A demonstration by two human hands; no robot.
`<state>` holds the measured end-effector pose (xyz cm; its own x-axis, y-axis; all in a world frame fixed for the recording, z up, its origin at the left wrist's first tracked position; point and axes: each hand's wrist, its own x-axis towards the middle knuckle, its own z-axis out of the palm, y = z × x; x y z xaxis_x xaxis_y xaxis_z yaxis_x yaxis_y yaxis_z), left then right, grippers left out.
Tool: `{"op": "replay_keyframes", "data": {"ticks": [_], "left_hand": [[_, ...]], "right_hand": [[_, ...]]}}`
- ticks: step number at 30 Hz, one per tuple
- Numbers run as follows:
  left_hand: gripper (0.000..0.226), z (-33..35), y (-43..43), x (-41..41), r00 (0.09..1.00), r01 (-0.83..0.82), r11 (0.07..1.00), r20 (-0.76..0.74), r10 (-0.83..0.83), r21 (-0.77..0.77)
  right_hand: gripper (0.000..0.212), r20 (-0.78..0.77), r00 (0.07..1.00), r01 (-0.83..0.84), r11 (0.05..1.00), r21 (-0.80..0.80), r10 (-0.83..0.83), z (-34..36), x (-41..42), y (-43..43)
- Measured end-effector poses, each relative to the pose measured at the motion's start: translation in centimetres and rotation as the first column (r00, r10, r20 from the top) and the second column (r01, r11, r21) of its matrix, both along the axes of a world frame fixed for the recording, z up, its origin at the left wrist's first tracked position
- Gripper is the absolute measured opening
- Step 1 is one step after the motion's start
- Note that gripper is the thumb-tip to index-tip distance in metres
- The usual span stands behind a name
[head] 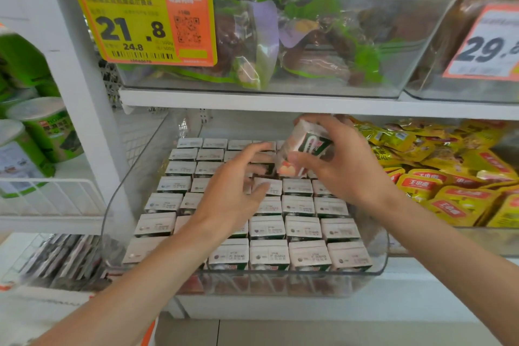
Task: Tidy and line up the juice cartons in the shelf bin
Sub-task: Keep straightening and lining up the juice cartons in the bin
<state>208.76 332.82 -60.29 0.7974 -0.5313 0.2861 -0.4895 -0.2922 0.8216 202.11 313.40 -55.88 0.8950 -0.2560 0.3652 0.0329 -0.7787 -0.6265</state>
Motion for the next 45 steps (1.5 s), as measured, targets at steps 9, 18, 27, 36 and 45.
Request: {"op": "replay_keyframes", "data": {"ticks": [9,18,27,36,45], "left_hand": [[0.027,0.7,-6.2,5.0,0.950,-0.051,0.942,0.306,-0.056,0.331],[0.038,1.8,-8.2,8.8,0.908,0.042,0.804,0.313,-0.278,0.593],[0.034,3.1,-9.4,10.1,0.900,0.157,0.706,0.195,-0.391,0.690],[0.026,1.8,-5.0,9.3,0.932,0.216,0.870,0.172,-0.319,0.444],[0.025,1.2,-3.0,4.9,0.988,0.121,0.992,0.092,-0.124,0.039]], "right_hand": [[0.058,-0.024,0.992,0.098,0.868,-0.488,-0.126,-0.1,1.6,-2.8],[0.055,-0.018,0.993,0.082,0.774,-0.628,-0.120,-0.5,1.9,-3.1],[0.054,0.012,0.993,0.098,0.765,-0.637,-0.117,-0.6,2.0,-3.0],[0.048,0.105,0.986,0.167,0.876,-0.453,-0.133,-0.9,1.6,-3.9],[0.058,0.093,0.990,0.137,0.890,-0.435,-0.107,-0.6,1.5,-4.1]]}}
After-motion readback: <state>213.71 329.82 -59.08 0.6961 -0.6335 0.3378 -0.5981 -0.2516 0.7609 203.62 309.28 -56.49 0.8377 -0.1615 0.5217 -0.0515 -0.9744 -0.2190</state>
